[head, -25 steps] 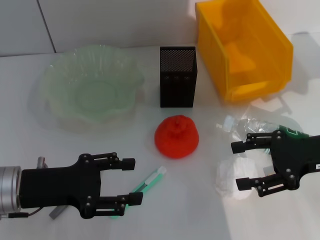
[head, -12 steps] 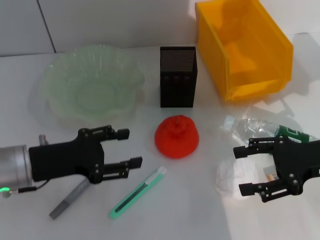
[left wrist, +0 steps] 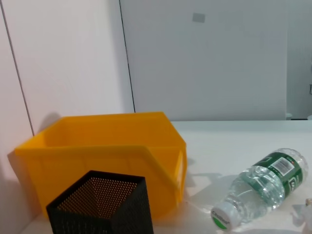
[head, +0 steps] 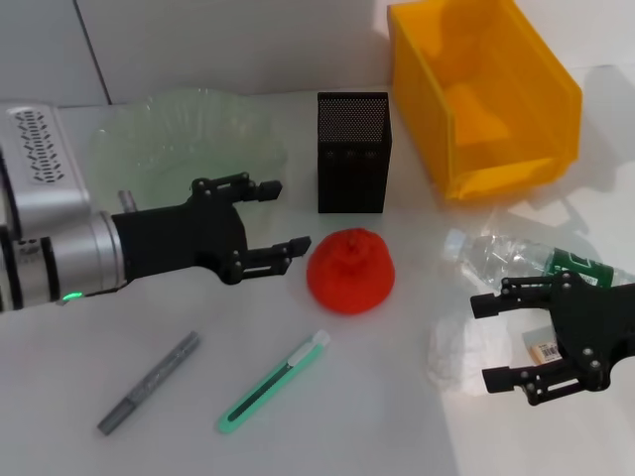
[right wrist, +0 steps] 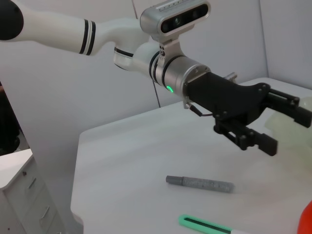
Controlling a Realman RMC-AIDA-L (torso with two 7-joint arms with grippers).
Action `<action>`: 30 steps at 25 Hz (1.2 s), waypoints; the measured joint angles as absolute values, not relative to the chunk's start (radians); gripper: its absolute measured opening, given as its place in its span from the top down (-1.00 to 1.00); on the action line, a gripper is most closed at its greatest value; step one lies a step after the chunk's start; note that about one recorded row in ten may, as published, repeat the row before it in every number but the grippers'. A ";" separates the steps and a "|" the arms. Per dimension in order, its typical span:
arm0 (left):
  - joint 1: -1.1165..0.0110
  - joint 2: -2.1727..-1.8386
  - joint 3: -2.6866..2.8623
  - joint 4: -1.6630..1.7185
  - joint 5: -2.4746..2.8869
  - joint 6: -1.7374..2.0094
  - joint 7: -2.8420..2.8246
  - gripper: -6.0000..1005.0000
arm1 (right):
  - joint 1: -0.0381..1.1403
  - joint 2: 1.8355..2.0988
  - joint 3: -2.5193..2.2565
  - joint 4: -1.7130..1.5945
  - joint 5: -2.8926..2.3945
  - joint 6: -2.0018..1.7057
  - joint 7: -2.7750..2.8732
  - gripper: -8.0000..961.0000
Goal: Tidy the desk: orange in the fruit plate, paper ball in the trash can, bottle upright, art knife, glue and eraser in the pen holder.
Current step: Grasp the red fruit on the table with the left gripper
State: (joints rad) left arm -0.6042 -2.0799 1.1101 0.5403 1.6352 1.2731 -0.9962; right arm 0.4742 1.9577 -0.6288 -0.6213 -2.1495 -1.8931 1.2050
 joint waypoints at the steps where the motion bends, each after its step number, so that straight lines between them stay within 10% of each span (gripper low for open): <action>1: -0.604 -2.080 1.110 0.540 1.635 1.273 -0.996 -0.50 | 0.474 1.957 -0.628 -0.621 -2.149 -1.893 1.209 -0.74; 30: -0.650 -2.080 1.620 0.517 1.303 0.945 -0.896 -0.48 | 0.497 1.959 -0.639 -0.633 -2.157 -1.878 1.253 -0.74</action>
State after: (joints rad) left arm -0.6505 -2.0800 1.6200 0.5167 1.3034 0.9452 -0.8958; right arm 0.4974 1.9591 -0.6386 -0.6335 -2.1567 -1.8778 1.2534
